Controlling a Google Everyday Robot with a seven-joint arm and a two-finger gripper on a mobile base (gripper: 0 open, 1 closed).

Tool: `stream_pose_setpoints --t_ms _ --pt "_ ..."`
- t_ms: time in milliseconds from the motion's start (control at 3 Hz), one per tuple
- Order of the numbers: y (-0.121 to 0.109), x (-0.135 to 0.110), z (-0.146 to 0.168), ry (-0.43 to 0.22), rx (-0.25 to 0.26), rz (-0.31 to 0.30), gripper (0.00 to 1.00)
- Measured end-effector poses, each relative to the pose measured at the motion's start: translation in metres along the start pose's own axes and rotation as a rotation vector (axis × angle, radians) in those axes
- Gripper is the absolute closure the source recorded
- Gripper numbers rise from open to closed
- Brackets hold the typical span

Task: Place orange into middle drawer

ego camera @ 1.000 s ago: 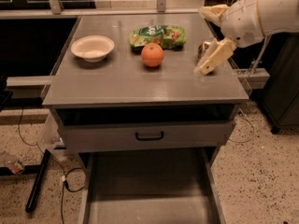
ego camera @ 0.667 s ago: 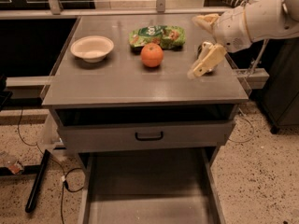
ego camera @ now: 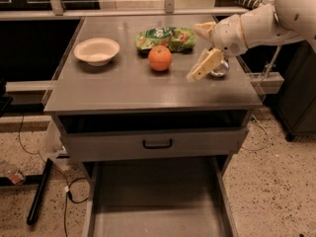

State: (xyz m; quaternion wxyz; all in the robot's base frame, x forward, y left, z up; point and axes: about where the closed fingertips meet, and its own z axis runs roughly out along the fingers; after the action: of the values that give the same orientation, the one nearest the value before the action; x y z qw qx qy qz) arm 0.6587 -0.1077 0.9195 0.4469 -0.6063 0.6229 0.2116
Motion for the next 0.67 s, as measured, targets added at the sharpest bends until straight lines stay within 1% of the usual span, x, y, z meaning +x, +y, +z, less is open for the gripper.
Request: stream_pose_setpoints --t_ms 333,667 --pt "-0.009 -0.001 0.021 -0.037 -0.03 0.007 0.0" --pt "-0.02 0.013 0.038 -0.032 -0.036 0.028 0.0"
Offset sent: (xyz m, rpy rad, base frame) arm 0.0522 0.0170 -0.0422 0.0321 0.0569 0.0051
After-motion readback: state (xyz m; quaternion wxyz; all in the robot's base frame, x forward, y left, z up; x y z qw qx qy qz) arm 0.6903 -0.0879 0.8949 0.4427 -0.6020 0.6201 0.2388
